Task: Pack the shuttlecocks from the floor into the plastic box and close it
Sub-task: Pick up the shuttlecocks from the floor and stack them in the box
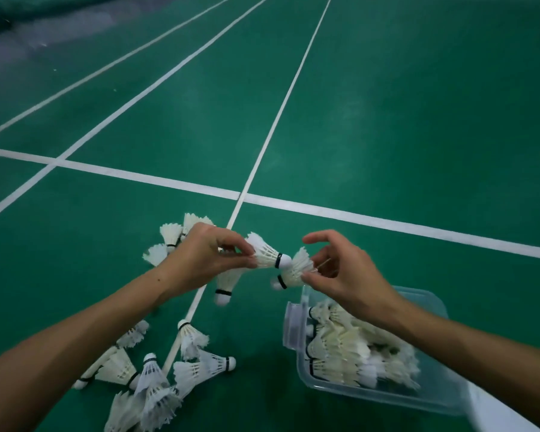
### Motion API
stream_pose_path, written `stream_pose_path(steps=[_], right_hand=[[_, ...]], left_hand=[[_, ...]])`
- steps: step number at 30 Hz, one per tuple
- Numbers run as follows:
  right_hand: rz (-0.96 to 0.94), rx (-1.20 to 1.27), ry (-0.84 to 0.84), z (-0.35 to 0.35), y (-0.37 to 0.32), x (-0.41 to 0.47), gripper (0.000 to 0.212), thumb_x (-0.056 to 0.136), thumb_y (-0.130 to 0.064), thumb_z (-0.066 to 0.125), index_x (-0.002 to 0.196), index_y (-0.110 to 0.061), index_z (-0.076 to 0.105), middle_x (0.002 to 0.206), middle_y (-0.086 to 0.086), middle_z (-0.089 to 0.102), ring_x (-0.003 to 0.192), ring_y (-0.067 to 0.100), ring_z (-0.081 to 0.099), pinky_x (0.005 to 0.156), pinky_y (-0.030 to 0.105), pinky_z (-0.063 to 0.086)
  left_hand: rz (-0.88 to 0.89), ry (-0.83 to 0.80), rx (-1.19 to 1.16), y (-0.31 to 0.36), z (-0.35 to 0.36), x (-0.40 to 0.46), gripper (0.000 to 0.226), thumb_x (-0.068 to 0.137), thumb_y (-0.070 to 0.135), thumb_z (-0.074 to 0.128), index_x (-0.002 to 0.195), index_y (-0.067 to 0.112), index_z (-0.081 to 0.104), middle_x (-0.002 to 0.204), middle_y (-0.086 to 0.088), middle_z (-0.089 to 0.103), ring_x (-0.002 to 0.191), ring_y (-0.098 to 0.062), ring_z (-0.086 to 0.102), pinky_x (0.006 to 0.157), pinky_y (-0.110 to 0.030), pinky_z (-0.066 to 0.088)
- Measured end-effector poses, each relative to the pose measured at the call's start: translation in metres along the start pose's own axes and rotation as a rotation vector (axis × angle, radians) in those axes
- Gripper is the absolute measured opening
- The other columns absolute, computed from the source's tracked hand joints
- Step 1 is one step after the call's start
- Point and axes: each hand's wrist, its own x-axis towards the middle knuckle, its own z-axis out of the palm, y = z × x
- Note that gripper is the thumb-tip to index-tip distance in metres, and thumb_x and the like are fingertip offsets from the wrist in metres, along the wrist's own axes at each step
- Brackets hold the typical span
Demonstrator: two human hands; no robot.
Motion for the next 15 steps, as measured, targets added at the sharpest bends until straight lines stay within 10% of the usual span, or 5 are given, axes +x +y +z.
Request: stream_pose_path(steps=[15], right_hand=[[0.221,0.061,0.256,-0.062,0.105,-0.131,0.048,0.087,-0.014,0.084,0.121,-0.040,0.062,0.092,-0.005,0.065,0.072,0.012,0.066,0.073,0.029,0.058]], left_hand=[[0.006,-0.100,-0.169,0.060,0.111,0.015,0.014,0.078,0.028,0.086,0.088,0.018,0.082,0.079,0.010,0.078,0.076,-0.013,0.073,0.070,-0.015,0.055]])
